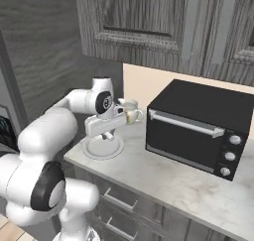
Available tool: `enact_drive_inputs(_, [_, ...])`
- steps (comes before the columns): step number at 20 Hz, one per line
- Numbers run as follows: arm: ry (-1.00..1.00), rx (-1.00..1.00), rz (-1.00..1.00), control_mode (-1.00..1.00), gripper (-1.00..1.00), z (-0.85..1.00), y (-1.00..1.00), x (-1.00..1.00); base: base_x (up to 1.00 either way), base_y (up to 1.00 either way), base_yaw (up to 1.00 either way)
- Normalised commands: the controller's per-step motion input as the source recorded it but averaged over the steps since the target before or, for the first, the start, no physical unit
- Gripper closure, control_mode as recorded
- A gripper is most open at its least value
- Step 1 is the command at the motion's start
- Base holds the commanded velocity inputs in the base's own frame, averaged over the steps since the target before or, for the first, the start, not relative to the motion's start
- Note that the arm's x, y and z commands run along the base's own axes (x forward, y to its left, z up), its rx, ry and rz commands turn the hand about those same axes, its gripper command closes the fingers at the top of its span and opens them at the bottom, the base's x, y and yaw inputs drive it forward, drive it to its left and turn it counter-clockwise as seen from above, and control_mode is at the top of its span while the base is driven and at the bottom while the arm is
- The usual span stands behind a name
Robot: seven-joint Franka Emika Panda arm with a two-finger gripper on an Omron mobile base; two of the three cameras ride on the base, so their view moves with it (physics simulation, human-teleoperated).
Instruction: Pick the marshmallow from the counter and place it in the microwave.
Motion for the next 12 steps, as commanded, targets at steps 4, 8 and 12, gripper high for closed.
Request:
enact_drive_inputs(4, [-0.09,0.07,-0.26,-1.00,1.00,0.81,-0.02,-1.00,0.00,0.00,0.00])
enact_drive_inputs(8, [-0.06,0.13,-0.34,-1.00,1.00,0.77,0.00,-1.00,0.00,0.00,0.00])
enact_drive_inputs(12, [0.00,0.08,-0.35,-1.00,1.00,0.60,0.00,-1.00,0.00,0.00,0.00])
